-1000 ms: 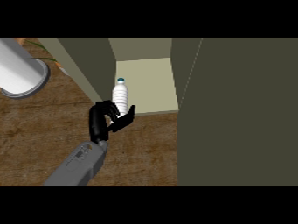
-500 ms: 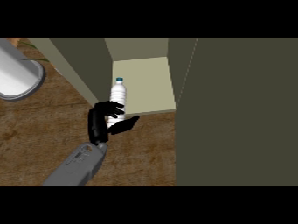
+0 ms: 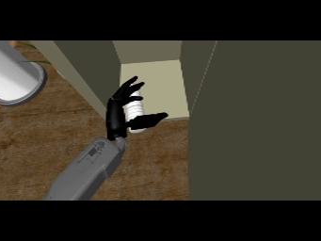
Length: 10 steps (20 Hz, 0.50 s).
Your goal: Pick up the bottled water, place it into the cabinet and close the cabinet
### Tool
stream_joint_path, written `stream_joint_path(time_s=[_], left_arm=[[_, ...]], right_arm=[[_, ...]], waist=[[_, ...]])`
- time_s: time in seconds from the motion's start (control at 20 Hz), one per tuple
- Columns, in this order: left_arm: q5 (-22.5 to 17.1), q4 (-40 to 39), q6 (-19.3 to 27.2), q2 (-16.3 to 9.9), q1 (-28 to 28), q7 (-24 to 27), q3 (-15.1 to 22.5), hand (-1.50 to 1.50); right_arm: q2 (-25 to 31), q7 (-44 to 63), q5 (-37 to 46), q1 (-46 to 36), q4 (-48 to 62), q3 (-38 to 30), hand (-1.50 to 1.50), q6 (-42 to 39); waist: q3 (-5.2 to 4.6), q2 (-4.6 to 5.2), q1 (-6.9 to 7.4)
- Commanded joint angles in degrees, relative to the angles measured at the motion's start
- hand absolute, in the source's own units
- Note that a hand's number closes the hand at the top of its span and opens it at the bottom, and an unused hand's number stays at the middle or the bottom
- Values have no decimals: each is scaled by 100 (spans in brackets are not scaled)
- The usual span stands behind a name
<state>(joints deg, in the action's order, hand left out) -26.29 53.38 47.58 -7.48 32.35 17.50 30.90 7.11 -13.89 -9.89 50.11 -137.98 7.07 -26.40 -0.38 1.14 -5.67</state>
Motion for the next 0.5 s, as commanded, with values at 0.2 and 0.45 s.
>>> stream_joint_path(time_s=[0.2, 0.45], left_arm=[[-254, -761, -1396, 92, 1702, 737, -908, -150], [-224, -1268, -1568, 638, 1811, 1297, -1209, -150]], right_arm=[[-50, 141, -358, 187, -354, -101, -150, 68], [-85, 362, -372, 195, -465, -99, -150, 159]], waist=[[30, -51, 258], [34, -80, 394]])
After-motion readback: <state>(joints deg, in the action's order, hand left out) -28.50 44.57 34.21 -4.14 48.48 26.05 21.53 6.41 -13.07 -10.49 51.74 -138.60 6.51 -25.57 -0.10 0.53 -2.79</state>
